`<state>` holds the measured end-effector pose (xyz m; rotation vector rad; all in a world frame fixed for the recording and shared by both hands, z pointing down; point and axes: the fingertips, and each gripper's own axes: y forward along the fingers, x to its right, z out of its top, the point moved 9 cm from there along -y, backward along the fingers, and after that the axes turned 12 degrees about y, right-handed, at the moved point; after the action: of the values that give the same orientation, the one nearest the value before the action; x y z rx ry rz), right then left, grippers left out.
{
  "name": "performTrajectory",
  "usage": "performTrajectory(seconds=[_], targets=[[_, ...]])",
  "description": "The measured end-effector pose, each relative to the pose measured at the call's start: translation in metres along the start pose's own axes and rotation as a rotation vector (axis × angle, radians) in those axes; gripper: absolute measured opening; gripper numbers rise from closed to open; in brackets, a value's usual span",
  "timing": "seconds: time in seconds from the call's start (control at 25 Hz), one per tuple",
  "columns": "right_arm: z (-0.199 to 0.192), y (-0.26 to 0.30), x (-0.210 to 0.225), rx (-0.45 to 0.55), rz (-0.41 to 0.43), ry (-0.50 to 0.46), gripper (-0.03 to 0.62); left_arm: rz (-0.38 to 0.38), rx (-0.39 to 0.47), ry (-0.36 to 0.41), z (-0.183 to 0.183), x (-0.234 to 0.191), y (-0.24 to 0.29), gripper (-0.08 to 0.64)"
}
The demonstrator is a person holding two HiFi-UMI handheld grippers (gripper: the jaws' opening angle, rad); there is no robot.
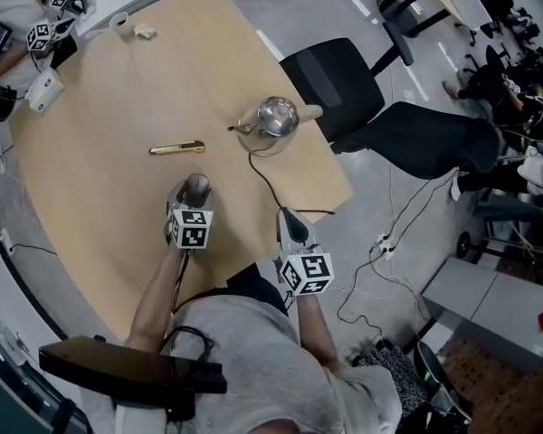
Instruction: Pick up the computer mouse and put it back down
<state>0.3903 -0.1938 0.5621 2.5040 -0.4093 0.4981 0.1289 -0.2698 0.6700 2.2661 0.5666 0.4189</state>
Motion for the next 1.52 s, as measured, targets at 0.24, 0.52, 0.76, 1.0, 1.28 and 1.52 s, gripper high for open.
performTrajectory(seconds=[0.24,0.52,0.76,1.0,1.28,1.52], targets=[[0.000,0.003,-0.001,-0.004,-0.003,0.002,0.006,-0.014,-0.045,0.000,-0.003,0.002,0.017,0.305],[-0.002,0.005,-0.002,-0.009,-0.009,0.000,0.006,-0.022,-0.052,-0.007,-0.004,0.001,0.025,0.305],[-0.001,0.003,-0.004,-0.008,-0.015,0.000,0.007,-0.027,-0.060,0.000,-0.004,0.001,0.030,0.305],[-0.002,0.004,-0.005,-0.010,-0.018,0.007,0.006,-0.027,-0.085,0.009,-0.002,0.000,0.033,0.304],[0.000,0.002,-0.003,-0.005,-0.016,0.016,0.006,-0.026,-0.096,0.013,0.000,0.001,0.034,0.304],[-0.001,-0.002,-0.003,0.006,-0.016,0.014,0.006,-0.010,-0.082,0.029,0.001,0.003,0.031,0.281]])
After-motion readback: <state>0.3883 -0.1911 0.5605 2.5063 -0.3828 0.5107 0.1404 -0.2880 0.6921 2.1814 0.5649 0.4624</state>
